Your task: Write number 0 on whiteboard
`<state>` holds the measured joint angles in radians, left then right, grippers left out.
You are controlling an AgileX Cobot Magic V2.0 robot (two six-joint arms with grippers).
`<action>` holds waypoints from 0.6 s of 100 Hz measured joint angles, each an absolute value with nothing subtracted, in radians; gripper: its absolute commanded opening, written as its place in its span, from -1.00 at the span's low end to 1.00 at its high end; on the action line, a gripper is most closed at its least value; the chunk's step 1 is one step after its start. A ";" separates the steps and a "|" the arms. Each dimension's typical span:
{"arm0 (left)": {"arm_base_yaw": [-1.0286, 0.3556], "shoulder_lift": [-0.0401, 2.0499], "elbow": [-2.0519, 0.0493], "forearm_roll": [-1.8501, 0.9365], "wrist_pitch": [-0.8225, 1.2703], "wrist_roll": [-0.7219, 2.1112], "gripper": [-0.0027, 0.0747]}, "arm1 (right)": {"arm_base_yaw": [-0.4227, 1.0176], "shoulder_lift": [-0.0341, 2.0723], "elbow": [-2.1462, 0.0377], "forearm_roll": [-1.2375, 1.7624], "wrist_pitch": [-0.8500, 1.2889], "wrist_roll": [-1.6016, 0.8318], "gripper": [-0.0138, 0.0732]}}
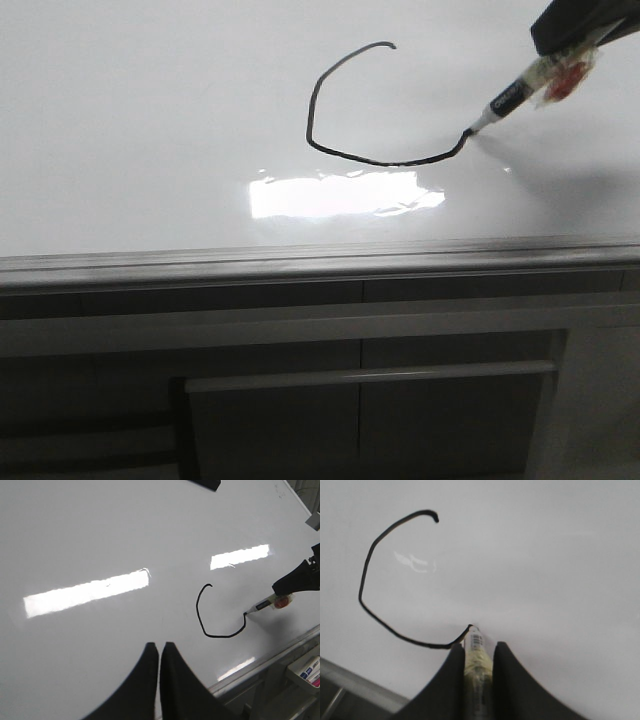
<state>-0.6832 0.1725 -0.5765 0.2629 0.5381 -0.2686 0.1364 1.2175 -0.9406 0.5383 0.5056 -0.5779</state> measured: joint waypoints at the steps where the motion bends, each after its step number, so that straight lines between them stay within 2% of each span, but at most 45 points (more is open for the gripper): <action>1: -0.683 0.173 -0.577 0.263 0.535 -0.269 -0.98 | 0.136 1.218 -0.942 0.534 0.503 -0.578 -0.79; 23: -0.683 0.173 -0.577 0.263 0.520 -0.269 -0.98 | 0.127 1.221 -0.971 0.489 0.405 -0.580 -0.79; 60: -0.683 0.173 -0.577 0.263 0.513 -0.269 -0.98 | 0.135 1.223 -0.975 0.477 0.399 -0.569 -0.79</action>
